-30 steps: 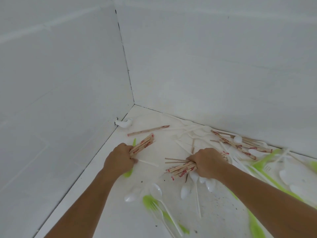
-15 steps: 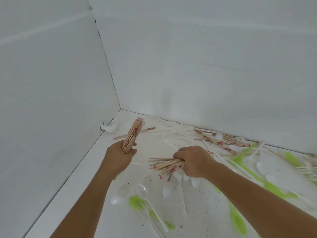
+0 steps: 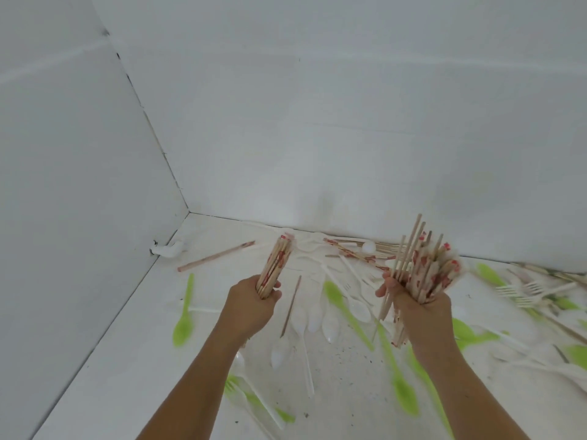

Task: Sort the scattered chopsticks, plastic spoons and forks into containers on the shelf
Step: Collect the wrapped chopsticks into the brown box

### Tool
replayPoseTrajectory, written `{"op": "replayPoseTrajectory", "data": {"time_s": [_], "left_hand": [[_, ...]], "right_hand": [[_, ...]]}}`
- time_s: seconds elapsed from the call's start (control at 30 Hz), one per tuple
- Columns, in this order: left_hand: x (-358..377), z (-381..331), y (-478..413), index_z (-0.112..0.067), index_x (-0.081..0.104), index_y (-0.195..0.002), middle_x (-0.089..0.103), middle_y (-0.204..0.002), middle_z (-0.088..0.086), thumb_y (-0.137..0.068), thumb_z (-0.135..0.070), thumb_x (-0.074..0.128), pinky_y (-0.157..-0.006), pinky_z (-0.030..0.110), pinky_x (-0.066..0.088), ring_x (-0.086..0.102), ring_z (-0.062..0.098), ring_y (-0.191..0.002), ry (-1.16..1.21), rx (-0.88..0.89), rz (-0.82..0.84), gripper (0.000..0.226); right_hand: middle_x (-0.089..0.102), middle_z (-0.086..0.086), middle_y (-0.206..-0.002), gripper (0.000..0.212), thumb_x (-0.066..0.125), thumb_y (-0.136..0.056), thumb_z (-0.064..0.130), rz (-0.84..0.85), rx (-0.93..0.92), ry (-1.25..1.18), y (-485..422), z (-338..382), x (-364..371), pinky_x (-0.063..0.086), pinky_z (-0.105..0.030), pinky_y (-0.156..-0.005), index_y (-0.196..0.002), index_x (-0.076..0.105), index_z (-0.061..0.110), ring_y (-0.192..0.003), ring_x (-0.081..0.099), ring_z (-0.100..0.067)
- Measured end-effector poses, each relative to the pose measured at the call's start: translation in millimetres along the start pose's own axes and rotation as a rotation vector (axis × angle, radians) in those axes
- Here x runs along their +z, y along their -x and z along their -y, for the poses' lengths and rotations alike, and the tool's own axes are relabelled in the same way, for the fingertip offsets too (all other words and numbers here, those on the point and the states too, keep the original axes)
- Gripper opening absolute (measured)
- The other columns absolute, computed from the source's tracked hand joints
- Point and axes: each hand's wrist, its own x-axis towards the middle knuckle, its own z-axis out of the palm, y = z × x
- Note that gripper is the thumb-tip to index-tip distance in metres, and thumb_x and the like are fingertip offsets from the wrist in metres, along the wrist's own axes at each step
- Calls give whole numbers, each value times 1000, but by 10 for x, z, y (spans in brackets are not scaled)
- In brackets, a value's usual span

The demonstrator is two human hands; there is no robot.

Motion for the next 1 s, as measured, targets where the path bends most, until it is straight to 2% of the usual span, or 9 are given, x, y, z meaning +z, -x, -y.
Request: {"op": "replayPoseTrajectory", "data": {"time_s": [0.13,0.23,0.37,0.5,0.63,0.73,0.8,0.9,1.0], "left_hand": [[357,-97,-22,-27,72,-94,74,-84,-4,-94,-28,66,-59,15,53,71,13,-71,-69,-27,40,6],[444,-177,30,-24,69,-91,74,-75,2,-95,-29,67,-46,21,50,70,16,-58,14,-42,41,7],[459,-266,50,-21,71,-89,73,-69,6,-94,-32,72,-45,23,49,63,9,-48,32,-22,90,12],[526,-397,-88,-26,73,-84,71,-68,1,-91,-31,74,-54,30,56,63,11,-50,-23,52,101,9],[795,-614,-415,-30,72,-88,69,-81,-11,-90,-25,73,-64,23,52,64,1,-69,-133,238,113,6],[1113,-839,-717,-31,71,-93,65,-88,-12,-84,-11,61,-69,34,54,64,13,-82,-348,498,178,23],[1325,-983,-865,-35,72,-106,68,-96,-13,-80,-12,57,-73,36,55,66,16,-92,-577,601,242,38],[1570,-1004,-1111,-35,73,-119,70,-115,-12,-79,-16,60,-81,37,57,65,19,-109,-731,767,279,45],[1712,-837,-1335,-33,75,-117,69,-121,-7,-79,-27,57,-92,41,53,63,22,-114,-815,891,247,43]], "right_hand": [[73,-12,-76,16,66,-93,13,28,28,-65,182,-75,-92,50,-44,-71,-80,75,6,-79,70,-28],[73,-19,-84,11,60,-96,-1,134,3,-77,417,-194,-124,56,-43,-78,-89,67,-3,-85,74,-39],[70,-8,-68,25,68,-87,-16,255,114,148,662,-494,-114,48,-20,-60,-76,67,6,-59,64,-10],[59,1,-59,7,72,-78,22,313,159,244,629,-536,-141,47,-28,-58,-74,67,24,-56,56,-10],[49,-2,-53,22,86,-80,25,81,164,72,225,-316,-419,38,-28,-52,-70,67,20,-48,43,-17],[40,-7,-50,21,80,-77,34,-89,203,-74,-266,-98,-710,32,-29,-50,-67,68,20,-45,33,-16],[50,-10,-52,9,80,-89,24,-108,198,62,-644,-77,-910,34,-29,-49,-80,76,24,-44,36,-19],[67,-3,-63,19,68,-91,10,-79,159,385,-1160,-234,-1083,39,-24,-46,-87,78,25,-45,46,-15],[66,5,-76,13,70,-90,15,32,81,682,-1565,-405,-1039,43,-25,-59,-86,67,27,-70,61,-18]]}}
